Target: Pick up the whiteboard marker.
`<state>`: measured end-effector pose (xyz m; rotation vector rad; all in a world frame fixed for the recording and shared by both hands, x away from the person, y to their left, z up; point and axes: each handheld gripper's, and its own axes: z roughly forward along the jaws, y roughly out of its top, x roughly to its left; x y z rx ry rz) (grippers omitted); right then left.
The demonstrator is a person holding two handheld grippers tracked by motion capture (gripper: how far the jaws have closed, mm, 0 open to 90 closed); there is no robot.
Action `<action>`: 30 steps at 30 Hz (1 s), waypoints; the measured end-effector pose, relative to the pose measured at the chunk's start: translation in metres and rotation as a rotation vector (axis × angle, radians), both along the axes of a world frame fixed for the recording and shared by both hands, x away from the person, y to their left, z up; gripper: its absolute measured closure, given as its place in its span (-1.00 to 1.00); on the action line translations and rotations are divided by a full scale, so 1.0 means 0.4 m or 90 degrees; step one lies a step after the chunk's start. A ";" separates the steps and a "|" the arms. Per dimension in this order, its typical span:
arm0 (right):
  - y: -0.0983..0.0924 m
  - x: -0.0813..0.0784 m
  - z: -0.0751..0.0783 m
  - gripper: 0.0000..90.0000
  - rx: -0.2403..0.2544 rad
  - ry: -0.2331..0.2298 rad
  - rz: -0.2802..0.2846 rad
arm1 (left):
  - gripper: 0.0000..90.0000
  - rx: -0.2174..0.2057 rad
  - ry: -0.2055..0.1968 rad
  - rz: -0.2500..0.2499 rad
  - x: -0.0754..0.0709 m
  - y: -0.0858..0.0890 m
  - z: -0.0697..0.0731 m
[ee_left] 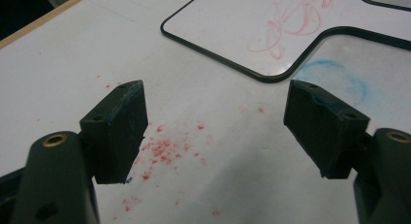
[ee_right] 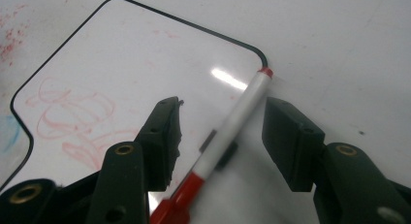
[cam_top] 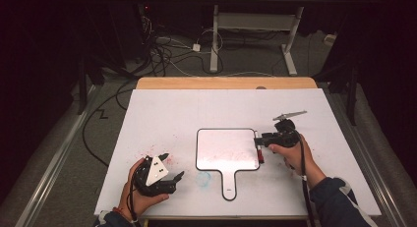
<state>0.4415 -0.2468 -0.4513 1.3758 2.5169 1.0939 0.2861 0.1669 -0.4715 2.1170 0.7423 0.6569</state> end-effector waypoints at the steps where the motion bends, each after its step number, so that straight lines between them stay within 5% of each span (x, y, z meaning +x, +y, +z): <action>1: 0.006 0.012 -0.009 0.12 -0.012 0.009 -0.002 | -0.50 0.001 -0.005 -0.001 0.001 0.001 0.000; 9: 0.023 0.041 -0.022 0.62 -0.019 0.036 0.001 | -0.50 0.001 0.003 -0.001 -0.006 0.000 -0.001; 12: 0.027 0.037 -0.018 0.79 -0.038 0.023 0.002 | -0.50 0.006 -0.002 -0.004 -0.004 -0.002 -0.001; 18: 0.031 0.030 -0.012 0.80 -0.060 0.007 0.022 | -0.50 -0.001 0.007 -0.005 0.000 -0.004 -0.001; 24: 0.044 -0.001 0.031 0.80 -0.027 -0.052 0.033 | -0.50 -0.076 0.046 -0.007 0.020 -0.017 0.018; 30: 0.081 -0.060 0.087 0.80 0.033 -0.122 0.061 | -0.44 -0.152 0.059 -0.043 0.057 -0.099 0.065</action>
